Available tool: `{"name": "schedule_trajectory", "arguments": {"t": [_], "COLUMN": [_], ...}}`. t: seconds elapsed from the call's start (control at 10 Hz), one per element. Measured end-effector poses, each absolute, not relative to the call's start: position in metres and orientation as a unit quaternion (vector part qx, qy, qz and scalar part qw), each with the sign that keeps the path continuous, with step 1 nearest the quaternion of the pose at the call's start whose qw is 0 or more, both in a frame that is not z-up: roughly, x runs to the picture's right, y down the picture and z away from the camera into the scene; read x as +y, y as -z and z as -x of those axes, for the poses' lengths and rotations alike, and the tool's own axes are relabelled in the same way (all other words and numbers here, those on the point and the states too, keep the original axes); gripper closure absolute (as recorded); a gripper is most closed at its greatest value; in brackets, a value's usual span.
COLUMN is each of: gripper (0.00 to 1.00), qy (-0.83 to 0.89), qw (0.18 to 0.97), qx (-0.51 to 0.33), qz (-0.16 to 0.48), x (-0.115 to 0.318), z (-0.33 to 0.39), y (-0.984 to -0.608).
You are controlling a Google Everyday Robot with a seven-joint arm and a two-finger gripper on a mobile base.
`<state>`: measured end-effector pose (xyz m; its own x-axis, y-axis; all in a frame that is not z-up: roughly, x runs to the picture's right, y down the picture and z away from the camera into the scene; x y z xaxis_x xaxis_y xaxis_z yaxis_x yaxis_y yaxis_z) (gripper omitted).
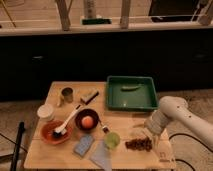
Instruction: Place grapes in table surface
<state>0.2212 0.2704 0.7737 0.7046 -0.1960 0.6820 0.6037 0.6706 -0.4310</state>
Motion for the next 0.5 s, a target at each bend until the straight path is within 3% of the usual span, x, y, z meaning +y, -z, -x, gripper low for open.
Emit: {"name": "schedule_trajectory", "arguments": {"t": [0.5], "gripper": [0.20], "qy": [0.229], "qw": [0.865], "qx": [-0.308], "qz": [0.323], "x": [0.2681], "z": [-0.2221], "y": [-0.7723]}}
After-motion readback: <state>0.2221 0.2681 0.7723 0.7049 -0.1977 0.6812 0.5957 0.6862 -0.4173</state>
